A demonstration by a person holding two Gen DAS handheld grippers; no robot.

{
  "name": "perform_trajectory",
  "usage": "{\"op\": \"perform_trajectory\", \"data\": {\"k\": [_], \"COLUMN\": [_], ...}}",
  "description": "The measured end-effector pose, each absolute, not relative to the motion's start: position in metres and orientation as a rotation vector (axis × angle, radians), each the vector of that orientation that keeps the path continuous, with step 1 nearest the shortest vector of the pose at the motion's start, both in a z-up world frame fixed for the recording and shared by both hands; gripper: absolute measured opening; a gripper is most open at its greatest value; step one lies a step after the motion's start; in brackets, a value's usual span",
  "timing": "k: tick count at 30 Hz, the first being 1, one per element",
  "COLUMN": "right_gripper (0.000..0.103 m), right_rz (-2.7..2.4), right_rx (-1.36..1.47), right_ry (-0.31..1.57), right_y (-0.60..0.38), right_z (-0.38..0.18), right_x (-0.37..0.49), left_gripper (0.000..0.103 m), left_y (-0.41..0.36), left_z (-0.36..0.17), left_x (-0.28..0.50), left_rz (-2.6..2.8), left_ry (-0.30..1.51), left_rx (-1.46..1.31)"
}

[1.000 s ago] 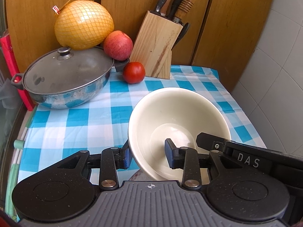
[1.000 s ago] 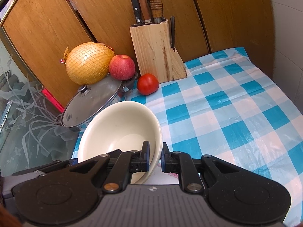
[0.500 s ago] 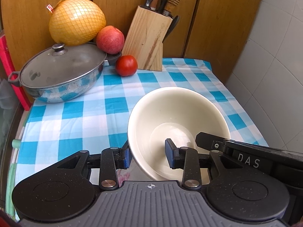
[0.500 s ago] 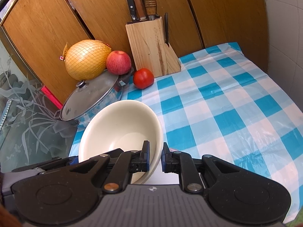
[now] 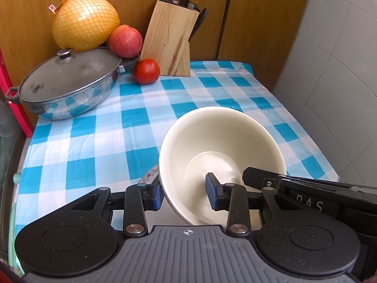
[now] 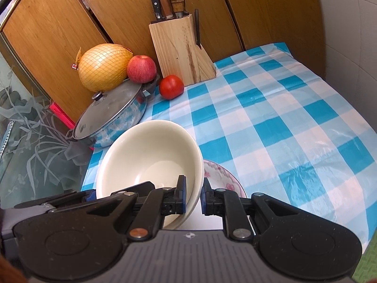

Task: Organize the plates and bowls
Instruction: 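Carry the nested cream bowls with both grippers toward the pink-flowered plate stack, then lower the nested bowls onto the pink-flowered plate stack with both grippers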

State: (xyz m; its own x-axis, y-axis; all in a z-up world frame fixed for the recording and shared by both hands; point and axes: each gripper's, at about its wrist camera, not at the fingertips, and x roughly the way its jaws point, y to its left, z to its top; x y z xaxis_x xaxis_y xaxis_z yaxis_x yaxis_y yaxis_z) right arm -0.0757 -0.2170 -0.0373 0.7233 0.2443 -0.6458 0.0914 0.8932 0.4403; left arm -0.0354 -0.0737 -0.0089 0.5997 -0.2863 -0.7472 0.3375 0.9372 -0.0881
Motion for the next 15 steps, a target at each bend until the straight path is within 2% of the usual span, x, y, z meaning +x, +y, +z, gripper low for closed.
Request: {"op": "perform_trajectory", "data": {"k": [15], "right_gripper": [0.015], "right_rz": [0.083], "right_rx": [0.461], "right_ry": [0.801], "right_y": [-0.219], "right_z": [-0.051], "right_x": [-0.093], "left_gripper": [0.044], "left_y": [-0.077], "left_z": [-0.020], "left_x": [-0.049], "left_rz": [-0.385], "left_ry": [0.894], "left_rx": [0.088]}}
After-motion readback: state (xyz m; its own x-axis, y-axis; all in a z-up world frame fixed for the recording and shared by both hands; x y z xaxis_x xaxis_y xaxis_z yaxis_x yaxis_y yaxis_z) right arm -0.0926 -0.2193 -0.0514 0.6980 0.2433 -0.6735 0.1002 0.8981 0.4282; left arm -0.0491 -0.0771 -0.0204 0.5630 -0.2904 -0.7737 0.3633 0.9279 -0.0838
